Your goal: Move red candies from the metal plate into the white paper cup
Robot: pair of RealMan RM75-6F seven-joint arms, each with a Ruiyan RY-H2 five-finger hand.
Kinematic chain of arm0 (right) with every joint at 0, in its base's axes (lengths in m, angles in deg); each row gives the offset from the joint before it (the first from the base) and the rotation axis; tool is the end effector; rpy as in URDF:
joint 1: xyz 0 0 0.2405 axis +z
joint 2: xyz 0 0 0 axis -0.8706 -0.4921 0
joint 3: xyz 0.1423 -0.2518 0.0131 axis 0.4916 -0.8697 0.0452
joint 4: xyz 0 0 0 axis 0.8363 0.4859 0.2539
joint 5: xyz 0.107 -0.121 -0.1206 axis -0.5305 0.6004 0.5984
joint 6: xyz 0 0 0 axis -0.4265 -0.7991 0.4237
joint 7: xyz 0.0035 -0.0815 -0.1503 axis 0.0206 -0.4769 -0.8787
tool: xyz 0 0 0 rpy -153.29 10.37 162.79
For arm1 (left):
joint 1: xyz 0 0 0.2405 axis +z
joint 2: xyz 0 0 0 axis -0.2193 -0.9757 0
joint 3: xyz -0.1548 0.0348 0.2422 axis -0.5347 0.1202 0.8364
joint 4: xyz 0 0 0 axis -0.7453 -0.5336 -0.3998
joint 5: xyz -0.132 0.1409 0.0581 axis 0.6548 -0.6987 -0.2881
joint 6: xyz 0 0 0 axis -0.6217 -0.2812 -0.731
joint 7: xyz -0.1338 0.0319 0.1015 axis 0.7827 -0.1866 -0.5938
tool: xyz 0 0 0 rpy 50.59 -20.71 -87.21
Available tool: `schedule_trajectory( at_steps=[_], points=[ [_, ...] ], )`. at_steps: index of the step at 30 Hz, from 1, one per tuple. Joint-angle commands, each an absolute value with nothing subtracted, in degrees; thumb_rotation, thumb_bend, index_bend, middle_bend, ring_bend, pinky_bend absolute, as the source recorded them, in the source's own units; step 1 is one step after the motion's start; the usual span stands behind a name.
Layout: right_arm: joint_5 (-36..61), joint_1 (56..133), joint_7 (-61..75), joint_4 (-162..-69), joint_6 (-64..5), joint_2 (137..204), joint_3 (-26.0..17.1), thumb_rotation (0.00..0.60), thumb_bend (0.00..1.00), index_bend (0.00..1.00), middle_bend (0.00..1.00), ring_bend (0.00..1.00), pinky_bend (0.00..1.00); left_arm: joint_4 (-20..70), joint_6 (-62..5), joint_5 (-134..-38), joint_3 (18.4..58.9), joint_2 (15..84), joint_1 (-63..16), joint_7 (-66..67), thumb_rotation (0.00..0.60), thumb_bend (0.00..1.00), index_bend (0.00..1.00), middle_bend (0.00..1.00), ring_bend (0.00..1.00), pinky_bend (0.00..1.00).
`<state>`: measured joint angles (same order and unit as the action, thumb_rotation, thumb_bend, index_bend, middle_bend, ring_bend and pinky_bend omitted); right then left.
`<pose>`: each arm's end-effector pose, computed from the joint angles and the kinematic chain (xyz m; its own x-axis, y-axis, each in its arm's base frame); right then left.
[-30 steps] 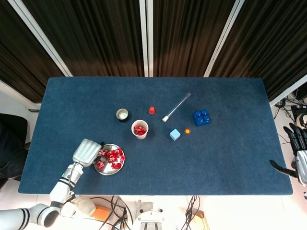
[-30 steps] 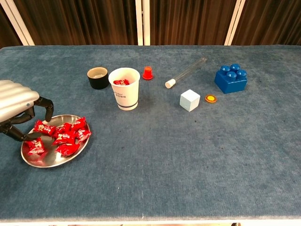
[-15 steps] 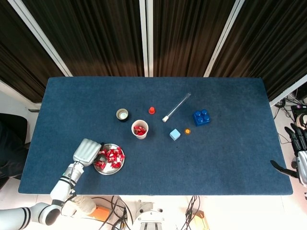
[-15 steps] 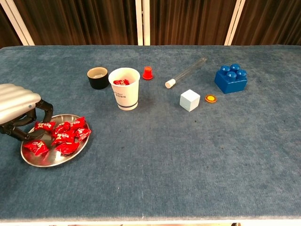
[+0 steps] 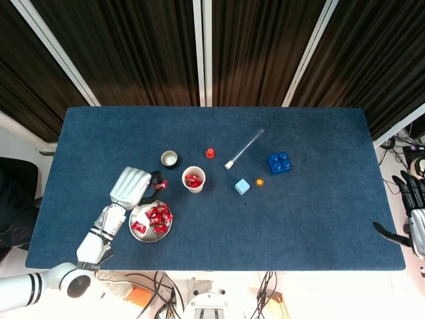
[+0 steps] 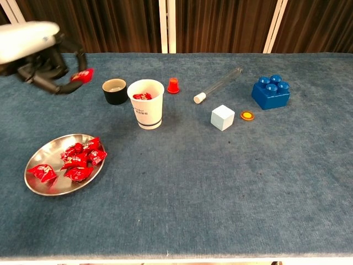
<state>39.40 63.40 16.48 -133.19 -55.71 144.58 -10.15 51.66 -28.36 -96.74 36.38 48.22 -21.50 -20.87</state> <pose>-0.3282 -0.2031 0.2370 0.3245 0.1000 0.9406 -0.9413 -0.0636 0.3315 -0.1613 0.3444 0.0369 0.3850 0.1520 0.9103 0.8693 -0.3909 -0.3024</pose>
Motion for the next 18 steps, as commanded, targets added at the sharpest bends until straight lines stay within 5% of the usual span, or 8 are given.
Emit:
schedule_trajectory(
  at_steps=[1, 18],
  points=[
    [39.37, 63.47, 16.41, -133.23, -55.61, 144.52, -10.09, 0.600, 0.28, 0.00, 0.03, 0.00, 0.00, 51.33, -26.02, -93.82, 33.84, 50.41, -24.59, -22.51, 0.600, 0.41, 0.55, 0.92, 0.83, 0.83],
    [38.26, 62.82, 17.75, -131.97, -55.78, 144.45, -10.09, 0.600, 0.28, 0.00, 0.03, 0.00, 0.00, 45.00, -21.43, -78.43, 31.08, 58.27, -34.98, -34.13, 0.600, 0.34, 0.49, 0.92, 0.83, 0.83]
  ],
)
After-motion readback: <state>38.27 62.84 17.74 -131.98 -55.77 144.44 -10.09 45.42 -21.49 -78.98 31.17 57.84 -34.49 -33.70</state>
